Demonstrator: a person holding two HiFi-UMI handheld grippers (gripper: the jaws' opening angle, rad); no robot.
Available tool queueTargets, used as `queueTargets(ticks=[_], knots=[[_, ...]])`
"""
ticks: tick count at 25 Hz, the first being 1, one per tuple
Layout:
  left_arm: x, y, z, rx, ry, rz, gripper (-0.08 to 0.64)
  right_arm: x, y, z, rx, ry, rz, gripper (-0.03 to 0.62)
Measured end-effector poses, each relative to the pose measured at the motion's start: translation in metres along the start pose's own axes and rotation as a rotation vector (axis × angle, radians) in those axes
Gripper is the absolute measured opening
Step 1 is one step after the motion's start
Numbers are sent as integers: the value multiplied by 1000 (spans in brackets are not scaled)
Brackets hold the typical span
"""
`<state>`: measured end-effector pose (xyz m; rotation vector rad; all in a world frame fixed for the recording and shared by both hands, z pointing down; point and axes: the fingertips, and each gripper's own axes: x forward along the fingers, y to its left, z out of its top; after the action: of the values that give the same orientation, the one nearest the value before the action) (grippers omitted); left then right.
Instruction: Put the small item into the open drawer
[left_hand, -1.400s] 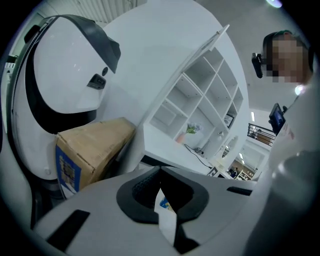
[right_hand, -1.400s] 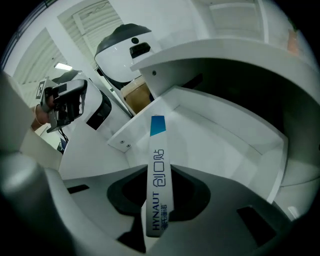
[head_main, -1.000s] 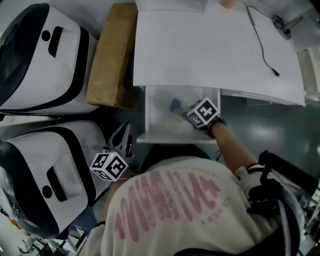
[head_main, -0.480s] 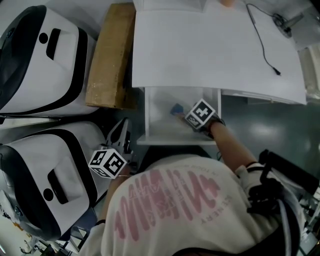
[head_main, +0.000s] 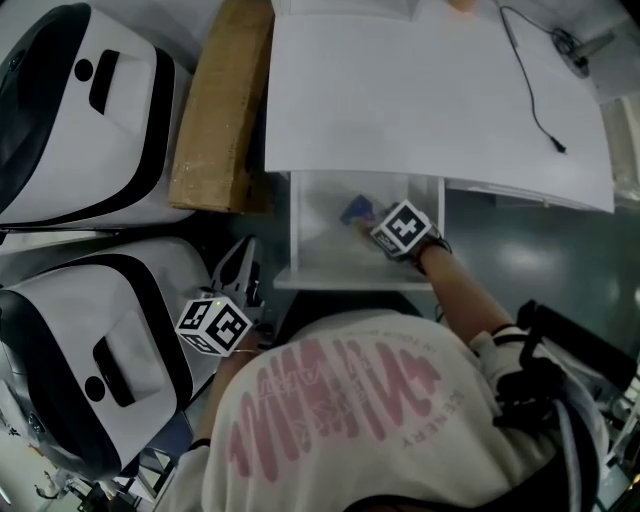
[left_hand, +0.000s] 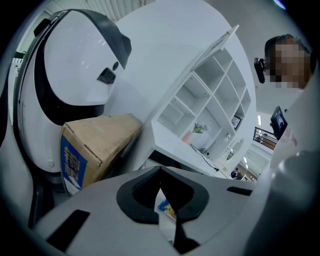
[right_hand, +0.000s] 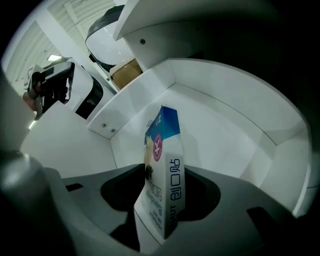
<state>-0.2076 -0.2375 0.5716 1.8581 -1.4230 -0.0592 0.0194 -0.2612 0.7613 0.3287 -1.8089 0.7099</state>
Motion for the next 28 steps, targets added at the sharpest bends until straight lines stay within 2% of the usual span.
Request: queueTargets(ticks=[4, 13, 17, 28], knots=[[3, 1, 0, -2, 2, -1, 29, 3, -6, -3, 6, 11, -18, 250], [5, 4, -2, -7, 13, 7, 29, 5, -16, -2, 23, -2, -43, 305], [4, 4, -1, -4, 12, 8, 29, 5, -22, -1, 3, -9, -83, 314], [4, 0, 2, -2, 16, -5, 29, -14, -18, 8, 35, -44, -92, 318]])
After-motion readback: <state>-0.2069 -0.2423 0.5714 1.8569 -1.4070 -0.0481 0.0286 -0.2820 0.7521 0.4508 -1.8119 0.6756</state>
